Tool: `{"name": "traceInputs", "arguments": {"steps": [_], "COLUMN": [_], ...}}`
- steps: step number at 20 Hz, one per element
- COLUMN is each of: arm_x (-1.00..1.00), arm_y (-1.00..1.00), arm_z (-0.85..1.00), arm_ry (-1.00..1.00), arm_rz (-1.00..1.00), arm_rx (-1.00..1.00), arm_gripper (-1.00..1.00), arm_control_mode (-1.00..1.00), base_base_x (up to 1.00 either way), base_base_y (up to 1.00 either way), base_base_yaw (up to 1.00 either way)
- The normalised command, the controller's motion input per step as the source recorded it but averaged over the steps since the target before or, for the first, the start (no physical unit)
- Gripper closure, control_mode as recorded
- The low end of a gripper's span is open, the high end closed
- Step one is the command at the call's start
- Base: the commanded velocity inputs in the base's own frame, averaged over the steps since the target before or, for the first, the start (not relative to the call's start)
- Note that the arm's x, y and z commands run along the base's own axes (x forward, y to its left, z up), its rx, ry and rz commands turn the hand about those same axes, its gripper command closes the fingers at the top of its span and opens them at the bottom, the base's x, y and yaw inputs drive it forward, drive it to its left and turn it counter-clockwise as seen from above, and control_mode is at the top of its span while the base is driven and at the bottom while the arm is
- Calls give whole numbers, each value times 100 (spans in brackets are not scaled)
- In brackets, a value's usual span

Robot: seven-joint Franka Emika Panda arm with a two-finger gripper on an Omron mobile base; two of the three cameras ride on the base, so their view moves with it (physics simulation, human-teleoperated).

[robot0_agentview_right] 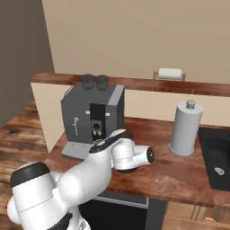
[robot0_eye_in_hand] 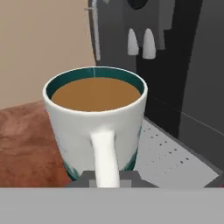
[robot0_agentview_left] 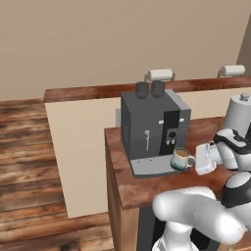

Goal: Pick up the brewed coffee from the coffee machine and place it next to the breakfast plate on the dining counter.

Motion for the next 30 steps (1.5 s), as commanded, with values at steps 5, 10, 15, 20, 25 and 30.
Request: {"name": "traceInputs", "arguments": {"steps": [5,10,15,20,25,30], "arm_x": [-77,-83,-63,-38,-17,-2], "arm_y": [1,0,0,0,0,-5], "arm_z": [9,59,97,100,99,65], "arm_ry": [1,0,-8,-15,-19,-6], "arm_rz": [0,0,0,0,0,4], "arm_rx": [-24,-21,-15,-6,0,4], "arm_gripper": [100,100,100,100,100,100], "arm_control_mode": [-100,-100,-100,-100,-100,-100], "base_base_x": [0,0,0,0,0,0], "base_base_y": [0,0,0,0,0,0], "base_base_yaw": [0,0,0,0,0,0]}}
